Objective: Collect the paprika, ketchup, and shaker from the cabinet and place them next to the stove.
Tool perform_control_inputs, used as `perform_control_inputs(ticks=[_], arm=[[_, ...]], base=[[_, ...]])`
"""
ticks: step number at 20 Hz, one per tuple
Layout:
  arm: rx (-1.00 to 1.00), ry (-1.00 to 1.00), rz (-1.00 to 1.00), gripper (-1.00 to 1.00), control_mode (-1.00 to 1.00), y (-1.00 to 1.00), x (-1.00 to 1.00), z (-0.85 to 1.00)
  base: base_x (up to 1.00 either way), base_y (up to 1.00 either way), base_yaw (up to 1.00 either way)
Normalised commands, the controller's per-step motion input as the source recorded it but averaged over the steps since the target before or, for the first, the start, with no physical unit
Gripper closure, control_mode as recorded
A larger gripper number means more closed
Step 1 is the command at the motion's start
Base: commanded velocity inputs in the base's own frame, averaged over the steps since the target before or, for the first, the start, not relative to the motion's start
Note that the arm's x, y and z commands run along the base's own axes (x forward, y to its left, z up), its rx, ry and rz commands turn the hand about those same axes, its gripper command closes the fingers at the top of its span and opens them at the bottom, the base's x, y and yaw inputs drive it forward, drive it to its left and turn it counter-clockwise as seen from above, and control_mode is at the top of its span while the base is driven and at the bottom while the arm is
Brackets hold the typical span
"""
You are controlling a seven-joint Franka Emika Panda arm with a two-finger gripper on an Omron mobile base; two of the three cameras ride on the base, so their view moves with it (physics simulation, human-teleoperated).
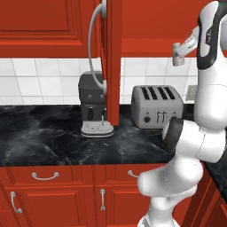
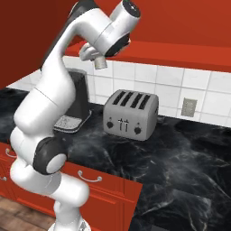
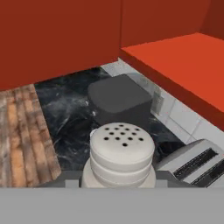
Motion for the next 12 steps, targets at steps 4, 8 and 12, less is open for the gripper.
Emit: perform_control_inputs(ticks=[4,8,12], arm=[[0.00,-0.26,0.00,1.00,-1.00,0.26,-1.00,-0.69],[0.00,-0.20,0.00,1.00,-1.00,0.34,-1.00,-0.67],[0.00,-0.15,0.00,1.00,-1.00,0.38,-1.00,-0.63]], base=[[0.00,0.00,0.00],[0.00,0.00,0.00],[0.00,0.00,0.00]])
